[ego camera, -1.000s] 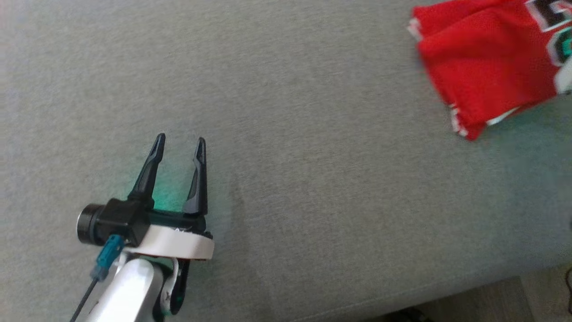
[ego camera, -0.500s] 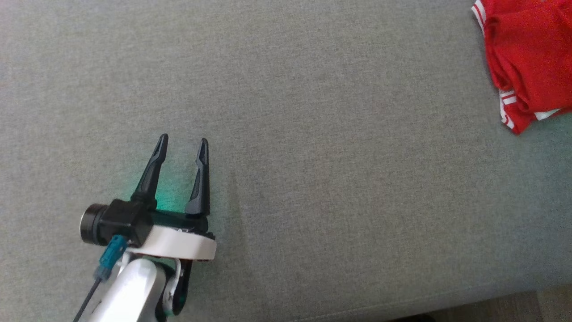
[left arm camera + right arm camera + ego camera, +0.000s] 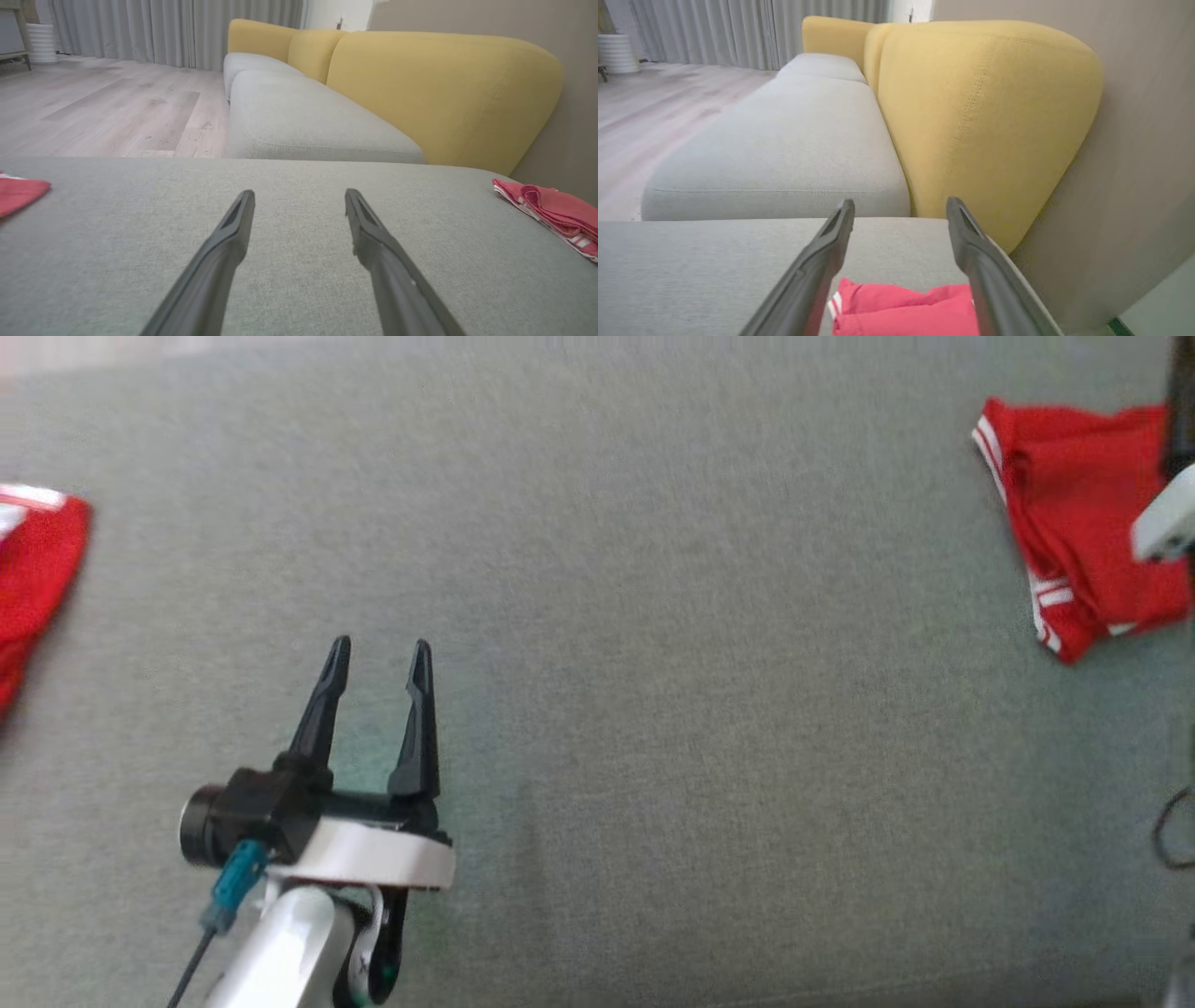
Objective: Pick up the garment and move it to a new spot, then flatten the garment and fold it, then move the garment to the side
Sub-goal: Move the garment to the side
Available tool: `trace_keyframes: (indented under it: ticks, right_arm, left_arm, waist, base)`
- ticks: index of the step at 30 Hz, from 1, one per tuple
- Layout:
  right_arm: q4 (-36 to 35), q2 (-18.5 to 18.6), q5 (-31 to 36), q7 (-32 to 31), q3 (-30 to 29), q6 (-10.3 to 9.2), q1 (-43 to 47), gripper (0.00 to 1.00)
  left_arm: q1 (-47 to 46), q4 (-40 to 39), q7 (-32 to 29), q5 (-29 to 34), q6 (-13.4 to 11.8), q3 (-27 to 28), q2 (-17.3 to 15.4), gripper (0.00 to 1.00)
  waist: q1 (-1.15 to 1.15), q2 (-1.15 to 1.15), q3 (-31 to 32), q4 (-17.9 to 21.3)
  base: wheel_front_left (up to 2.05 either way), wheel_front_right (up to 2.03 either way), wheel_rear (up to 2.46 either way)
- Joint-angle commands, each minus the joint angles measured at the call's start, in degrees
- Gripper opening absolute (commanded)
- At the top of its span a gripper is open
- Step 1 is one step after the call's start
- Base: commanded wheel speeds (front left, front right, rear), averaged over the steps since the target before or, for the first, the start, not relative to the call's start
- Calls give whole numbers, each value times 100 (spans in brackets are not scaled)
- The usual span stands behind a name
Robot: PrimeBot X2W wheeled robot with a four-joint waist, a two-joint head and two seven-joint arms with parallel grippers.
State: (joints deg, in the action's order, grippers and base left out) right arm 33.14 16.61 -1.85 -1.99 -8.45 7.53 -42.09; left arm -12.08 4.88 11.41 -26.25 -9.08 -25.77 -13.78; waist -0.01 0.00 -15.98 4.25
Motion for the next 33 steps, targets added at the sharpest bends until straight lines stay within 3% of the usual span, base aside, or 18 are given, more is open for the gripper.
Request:
trace_keyframes:
  ticks: [1,10,15,19,24,33]
  right_arm:
    - [-310,-95,37,37,42,-4,91,100]
    - [-1172,-982,253,216,-78,-4,1302,100]
    - [-1655,-1285,273,396,-59,-4,2255,100]
    - [-2083,-1365,290,567,-5,-4,3073,100]
    - [-2422,-1370,-257,735,545,-4,3889,100]
    - [-2503,-1372,-444,846,1056,-4,4315,100]
  left_arm:
    - [49,-122,79,-36,-31,236,-41,100]
    - [575,100,239,-263,-98,412,36,100]
    - [916,197,298,-342,-114,490,87,100]
    - [1126,222,325,-386,-112,563,113,100]
    - [1323,222,340,-377,-96,602,107,100]
    - [1432,248,348,-341,-85,580,141,100]
  waist:
    - [1,0,325,-168]
    - [1,0,1002,-423]
    - [1,0,1266,-524]
    - [1,0,1412,-597]
    - [1,0,1524,-618]
    - [1,0,1596,-597]
  base:
    - [0,0,0]
    - [0,0,0]
    - [0,0,0]
    - [0,0,0]
    - [0,0,0]
    - [0,0,0]
